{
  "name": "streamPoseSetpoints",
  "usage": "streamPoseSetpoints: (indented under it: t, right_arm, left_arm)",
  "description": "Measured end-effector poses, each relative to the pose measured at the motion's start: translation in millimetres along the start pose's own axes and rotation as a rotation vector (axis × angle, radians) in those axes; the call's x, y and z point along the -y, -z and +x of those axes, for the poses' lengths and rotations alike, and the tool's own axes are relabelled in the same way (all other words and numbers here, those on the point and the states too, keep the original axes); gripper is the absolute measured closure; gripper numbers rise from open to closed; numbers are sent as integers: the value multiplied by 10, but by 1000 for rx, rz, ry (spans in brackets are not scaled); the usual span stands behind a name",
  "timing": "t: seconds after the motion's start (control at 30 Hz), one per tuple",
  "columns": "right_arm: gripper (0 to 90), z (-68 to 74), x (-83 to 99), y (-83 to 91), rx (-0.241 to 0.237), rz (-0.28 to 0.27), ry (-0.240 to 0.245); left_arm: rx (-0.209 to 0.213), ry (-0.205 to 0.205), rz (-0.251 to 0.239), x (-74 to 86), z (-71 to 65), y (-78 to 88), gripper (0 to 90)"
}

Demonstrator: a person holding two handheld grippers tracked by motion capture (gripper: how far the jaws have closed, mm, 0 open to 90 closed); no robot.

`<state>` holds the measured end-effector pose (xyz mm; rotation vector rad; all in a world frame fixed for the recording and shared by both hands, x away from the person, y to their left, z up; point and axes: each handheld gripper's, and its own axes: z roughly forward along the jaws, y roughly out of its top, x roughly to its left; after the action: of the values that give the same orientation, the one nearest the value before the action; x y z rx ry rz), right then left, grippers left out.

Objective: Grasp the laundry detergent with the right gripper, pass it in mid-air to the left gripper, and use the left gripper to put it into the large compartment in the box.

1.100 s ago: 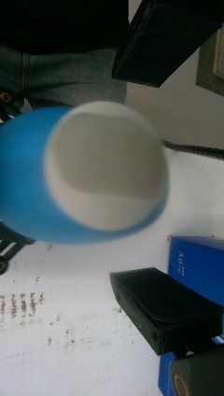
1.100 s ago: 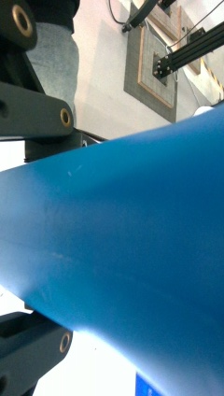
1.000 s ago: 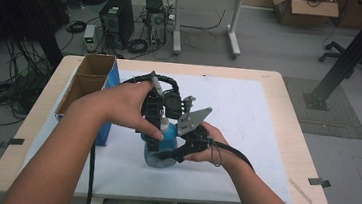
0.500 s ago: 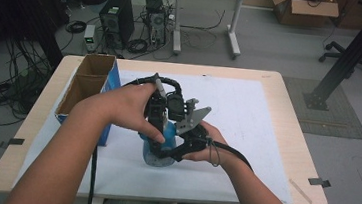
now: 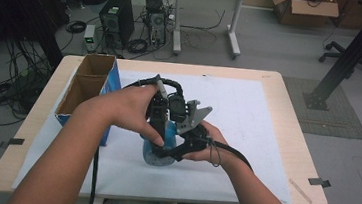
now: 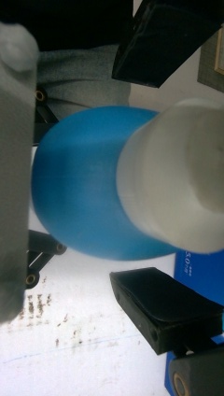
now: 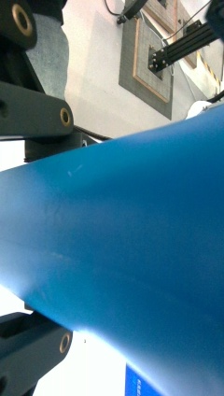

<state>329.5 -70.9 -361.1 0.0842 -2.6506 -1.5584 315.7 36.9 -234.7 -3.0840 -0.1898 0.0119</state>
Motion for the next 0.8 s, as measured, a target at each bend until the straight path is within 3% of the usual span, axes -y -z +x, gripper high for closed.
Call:
streamPoseSetpoints:
  t: [0.37,0.8]
  right_arm:
    - [459,-12,-10,7,9,-20,19]
    - [459,-15,-4,22,12,-23,17]
  left_arm:
    - [-12,5,-2,-12,1,-38,61]
    - [-23,2,2,-15,-1,-33,133]
